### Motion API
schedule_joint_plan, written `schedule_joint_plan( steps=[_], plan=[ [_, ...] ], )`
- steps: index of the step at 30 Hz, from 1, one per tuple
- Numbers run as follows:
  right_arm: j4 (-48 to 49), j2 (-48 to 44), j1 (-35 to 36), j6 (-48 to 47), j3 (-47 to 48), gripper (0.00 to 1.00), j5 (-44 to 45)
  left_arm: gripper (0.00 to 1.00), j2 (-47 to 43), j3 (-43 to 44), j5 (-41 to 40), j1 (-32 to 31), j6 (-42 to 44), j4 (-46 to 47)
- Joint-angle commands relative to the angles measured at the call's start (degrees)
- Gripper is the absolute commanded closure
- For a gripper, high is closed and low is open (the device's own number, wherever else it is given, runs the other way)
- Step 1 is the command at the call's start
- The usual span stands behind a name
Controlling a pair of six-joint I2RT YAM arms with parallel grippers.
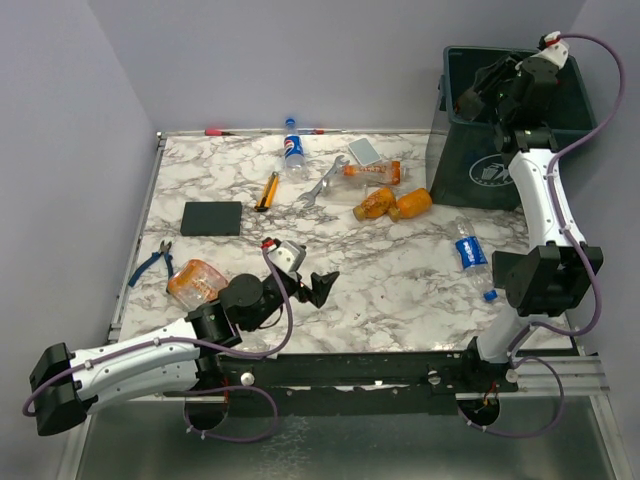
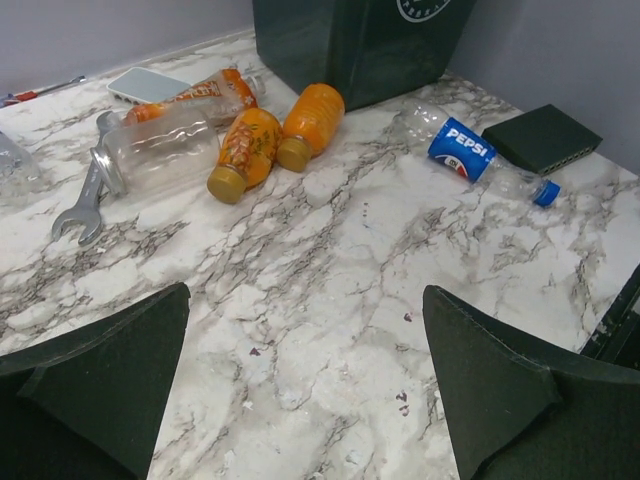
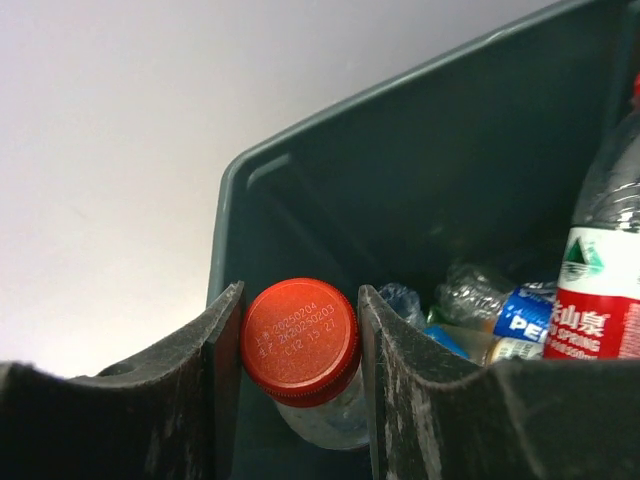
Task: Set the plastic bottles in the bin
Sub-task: Place the plastic bottle in the trash bin.
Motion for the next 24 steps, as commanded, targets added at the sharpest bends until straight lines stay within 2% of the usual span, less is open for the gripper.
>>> schedule_joint_plan(
  steps=[1, 2, 3, 5, 11, 15, 20, 24],
  plan=[
    [1.26, -0.76, -0.11, -0.66, -1.38, 0.44, -9.67, 0.01, 1.31, 0.97, -0.41, -0.33, 1.14, -0.55],
    [1.04, -0.63, -0.11, -0.25, -1.11, 0.33, -10.96, 0.01, 1.54, 1.05, -0.32, -0.32, 1.14, -0.70],
    [0.48, -0.38, -0.11, 0.18, -0.61, 0.27, -11.71, 0.01, 1.67, 1.10, -0.22, -0.32, 1.08, -0.87],
    [-0.30, -0.28, -0.11, 1.21, 0.51, 0.22, -12.41, 0.01, 1.69, 1.09, -0.09, -0.33, 1.12, -0.93],
    [2.14, -5.16, 0.70, 3.44, 2.19, 0.17, -11.74, 0.01, 1.87, 1.15, -0.53, -0.50, 1.10, -0.89],
    [3.01, -12.18, 5.10, 1.50, 2.07, 0.16, -11.07, 0.01, 2.82, 1.48, -1.58, -0.52, 1.12, -0.97],
    [5.86, -27.13, 14.46, -0.95, -11.89, 0.17, -10.17, 0.01, 3.92, 2.15, -5.45, -0.54, 0.34, -1.94],
    [3.75, -39.80, 18.95, 7.58, -29.33, 0.19, -13.44, 0.01, 3.03, 2.25, -10.23, -0.50, -0.68, -2.69]
  ],
)
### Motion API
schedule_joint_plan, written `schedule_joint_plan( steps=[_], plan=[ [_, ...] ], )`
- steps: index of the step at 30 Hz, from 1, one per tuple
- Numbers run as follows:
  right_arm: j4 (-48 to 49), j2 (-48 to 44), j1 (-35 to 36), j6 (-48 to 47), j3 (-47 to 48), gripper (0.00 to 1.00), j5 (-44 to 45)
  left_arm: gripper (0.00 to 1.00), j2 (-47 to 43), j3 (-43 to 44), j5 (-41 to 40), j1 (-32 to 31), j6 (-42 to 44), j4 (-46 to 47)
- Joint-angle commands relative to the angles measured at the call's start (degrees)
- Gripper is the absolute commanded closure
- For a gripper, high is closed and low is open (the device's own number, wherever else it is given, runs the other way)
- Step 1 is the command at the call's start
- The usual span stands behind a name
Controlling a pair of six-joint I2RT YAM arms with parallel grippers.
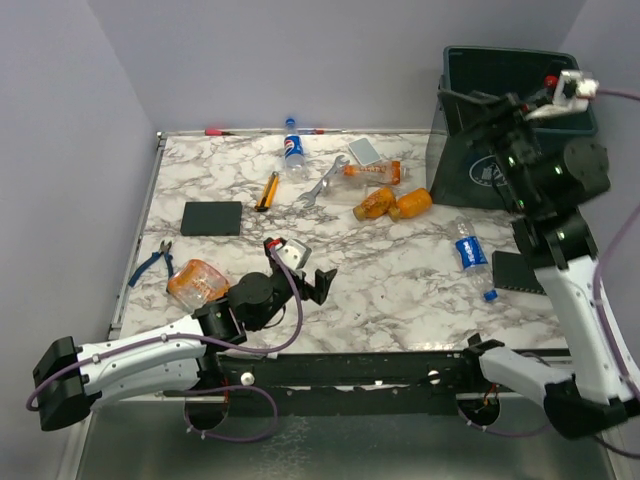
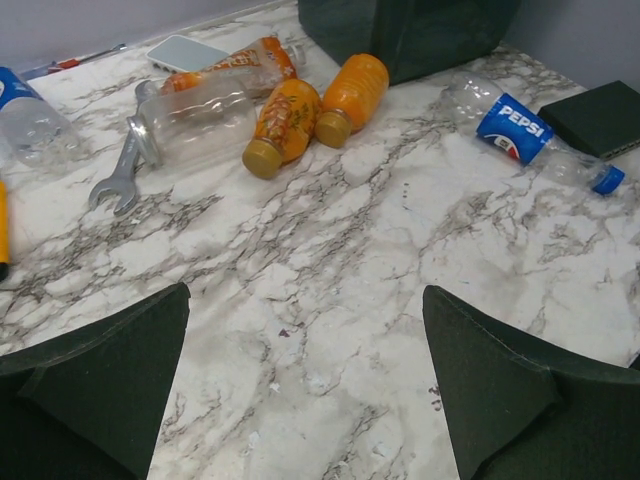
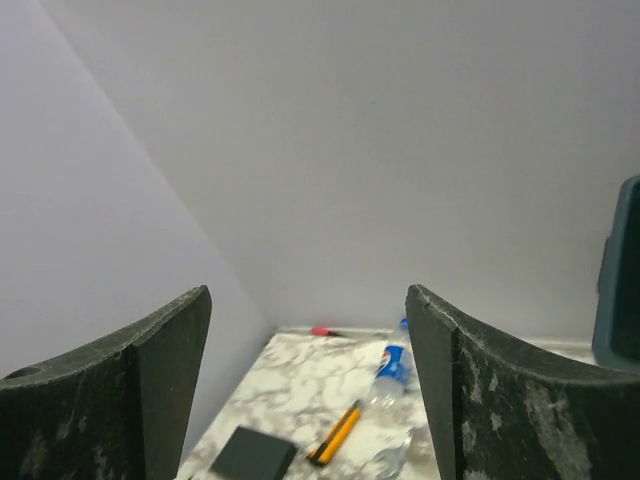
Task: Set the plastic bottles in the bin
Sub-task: Place the plastic bottle in the trash bin, then move the plastic bottle to the center of the board.
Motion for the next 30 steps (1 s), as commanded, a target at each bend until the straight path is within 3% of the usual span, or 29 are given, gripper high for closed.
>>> schedule_joint_plan(
  steps=[1, 4, 10, 17, 22, 30],
  plan=[
    [-2.38, -10.96, 2.05, 8.34, -18.20, 0.20, -3.25, 0.01, -1.28, 1.58, -7.75, -0.22, -1.26, -1.66],
    [-9.08, -17.96, 2.24, 11.52, -29.75, 0.21, -1.44, 0.01, -2.65, 1.24, -9.78, -0.18, -0.93, -1.43],
    [-22.73, -22.00, 2.31, 16.47, -44.07, 0.20, 13.73, 0.01, -2.24, 1.34, -4.95, -0.17, 0.21, -1.22],
    [-22.13, -18.29, 2.00, 26.21, -53.76, 0.06, 24.84, 0.01, -1.26, 2.32, -4.22, -0.18, 0.18, -2.81],
    [-21.25, -16.15, 0.65, 28.55, -56.02, 0.03, 35.19, 0.01, -3.12, 1.91, -3.91, -0.32, -0.05, -3.25],
    [-13.50, -10.64, -10.21, 27.00, -59.47, 0.01, 36.71, 0.01, -3.56, 2.50, -3.89, -0.44, 0.73, -4.04]
  ],
)
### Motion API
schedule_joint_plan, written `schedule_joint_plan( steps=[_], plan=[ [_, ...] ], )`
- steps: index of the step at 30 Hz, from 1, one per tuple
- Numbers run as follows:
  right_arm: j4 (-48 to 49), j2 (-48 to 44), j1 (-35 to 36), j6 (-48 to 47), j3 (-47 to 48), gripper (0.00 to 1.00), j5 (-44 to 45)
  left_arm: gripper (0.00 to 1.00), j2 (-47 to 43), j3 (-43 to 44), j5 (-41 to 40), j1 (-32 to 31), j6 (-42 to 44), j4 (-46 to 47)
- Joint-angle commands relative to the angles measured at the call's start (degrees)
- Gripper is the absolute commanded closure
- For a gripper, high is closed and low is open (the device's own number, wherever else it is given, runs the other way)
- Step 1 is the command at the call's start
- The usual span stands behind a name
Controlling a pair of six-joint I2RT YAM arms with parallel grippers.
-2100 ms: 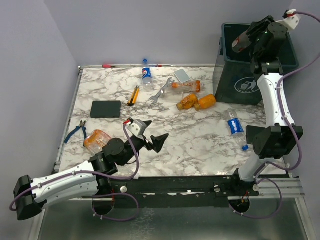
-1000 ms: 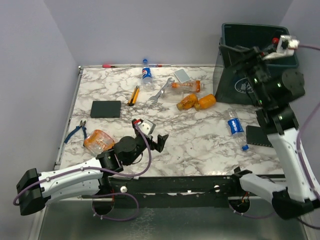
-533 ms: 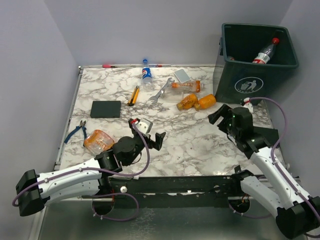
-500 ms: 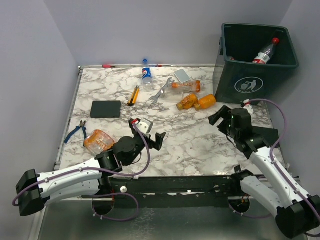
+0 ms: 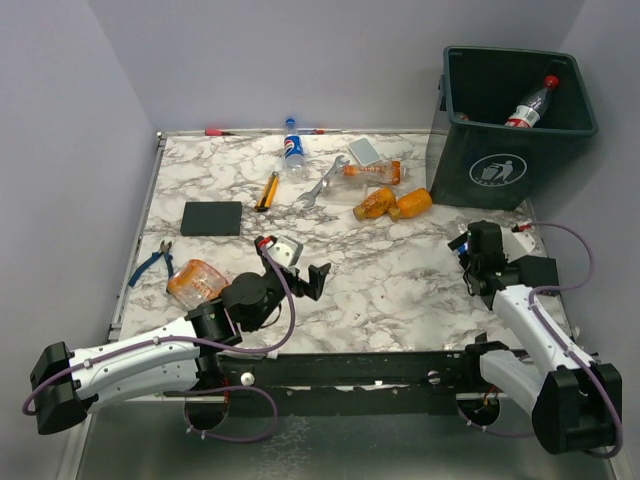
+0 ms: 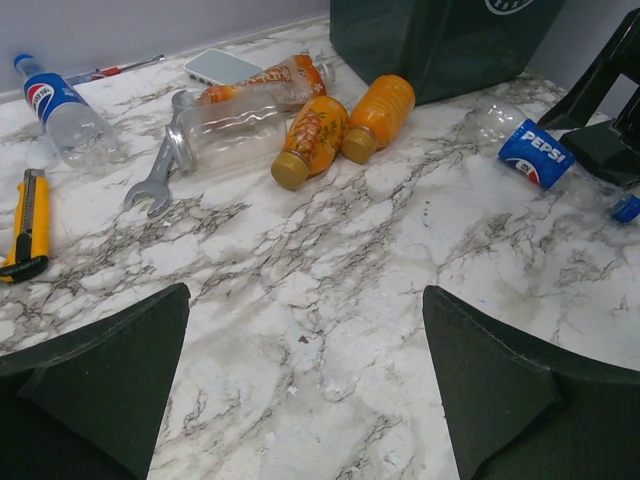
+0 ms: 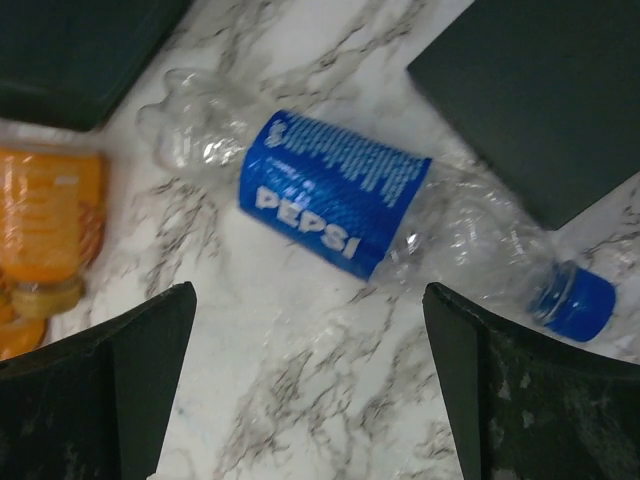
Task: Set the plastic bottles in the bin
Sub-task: Move the plastic bottle to the center of the board.
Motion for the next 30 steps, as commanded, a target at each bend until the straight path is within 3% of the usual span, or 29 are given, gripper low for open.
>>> schedule_joint_plan(
  steps=[1, 6, 14, 20, 30],
  plan=[
    [6.64, 3.81, -4.05, -0.97, -2.57, 0.01, 5.35, 0.01, -0.61, 1.60, 1.32, -0.46, 0.90, -1.39],
    [12.61, 10.22, -7.63, -3.64, -2.17, 0.00, 3.67, 0.01, -0.53, 1.58, 1.15, -0.58, 1.20, -1.57],
    [16.22, 17.46, -8.29, -5.45, -1.95, 0.02, -8.96, 0.01, 0.45, 1.51, 1.00, -0.82, 1.56, -1.73],
    [15.46, 14.72, -7.49, -3.60, -5.60, 0.07, -17.87, 0.01, 1.76, 1.86, 2.06, -0.91, 1.41, -2.00],
    [10.95, 12.33, -6.43, -4.40, -6.77, 0.07, -20.47, 0.01, 4.16, 2.48, 3.25, -0.94, 1.44, -2.00]
  ],
)
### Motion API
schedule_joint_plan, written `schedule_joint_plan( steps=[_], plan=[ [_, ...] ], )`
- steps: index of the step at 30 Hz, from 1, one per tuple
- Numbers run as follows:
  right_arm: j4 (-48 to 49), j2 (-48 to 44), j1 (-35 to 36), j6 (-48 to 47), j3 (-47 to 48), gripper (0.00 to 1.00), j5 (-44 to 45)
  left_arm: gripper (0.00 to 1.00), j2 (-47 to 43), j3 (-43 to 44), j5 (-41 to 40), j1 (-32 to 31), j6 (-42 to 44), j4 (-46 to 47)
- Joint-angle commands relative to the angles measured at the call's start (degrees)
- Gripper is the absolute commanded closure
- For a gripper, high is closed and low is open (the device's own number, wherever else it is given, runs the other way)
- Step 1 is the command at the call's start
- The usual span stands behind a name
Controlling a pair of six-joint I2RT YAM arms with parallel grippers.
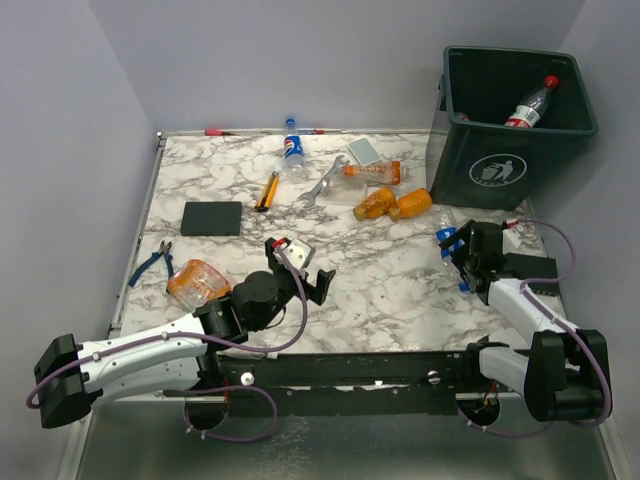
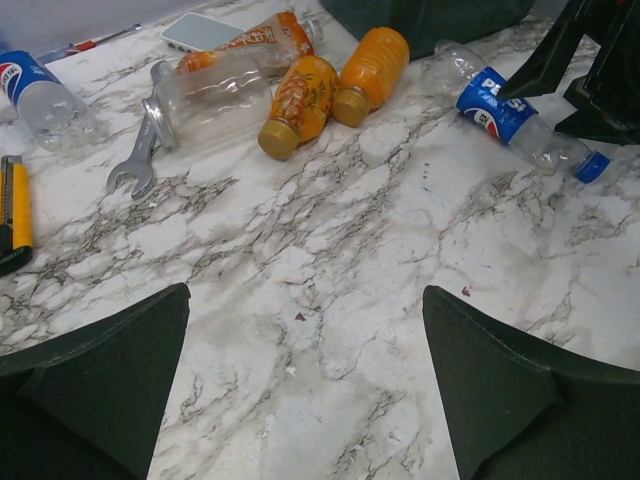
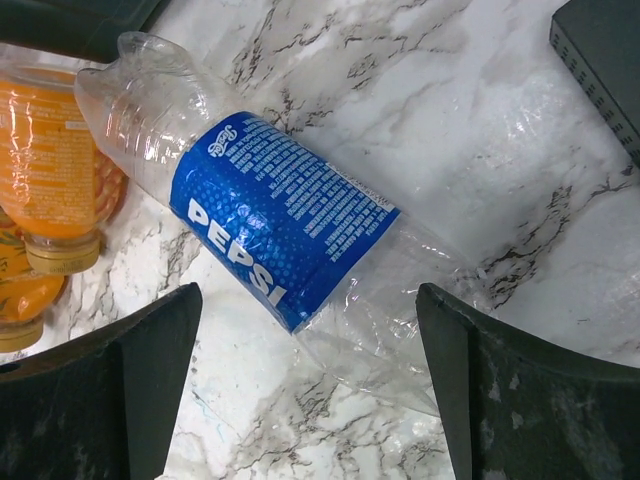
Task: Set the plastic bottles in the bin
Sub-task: Move the plastic bottle to the center of the board.
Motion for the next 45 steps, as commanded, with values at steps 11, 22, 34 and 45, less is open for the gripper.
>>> schedule_joint_plan(
  steps=[11, 22, 34, 45],
  plan=[
    [-11.64, 1.82, 18.86, 11.92, 0.95, 0.06, -3.11, 0.01, 0.38, 1.74, 1.87, -0.31, 0.77, -0.21],
    [-24.10, -4.22, 30.74, 10.01, 8.80, 0.01, 11.25, 0.01, -6.90, 0.19, -10.70, -0.31, 0.80, 0.49],
    [-17.38, 0.85, 29.04, -1.61, 8.96, 0.00, 13.75, 0.01, -8.96, -0.94, -14.00, -0.35, 1.56, 1.71],
    [-12.91, 13.26, 22.44, -7.89, 15.74, 0.00, 5.93, 0.01, -9.22, -0.75, -14.74, -0.74, 1.81, 0.91]
  ],
)
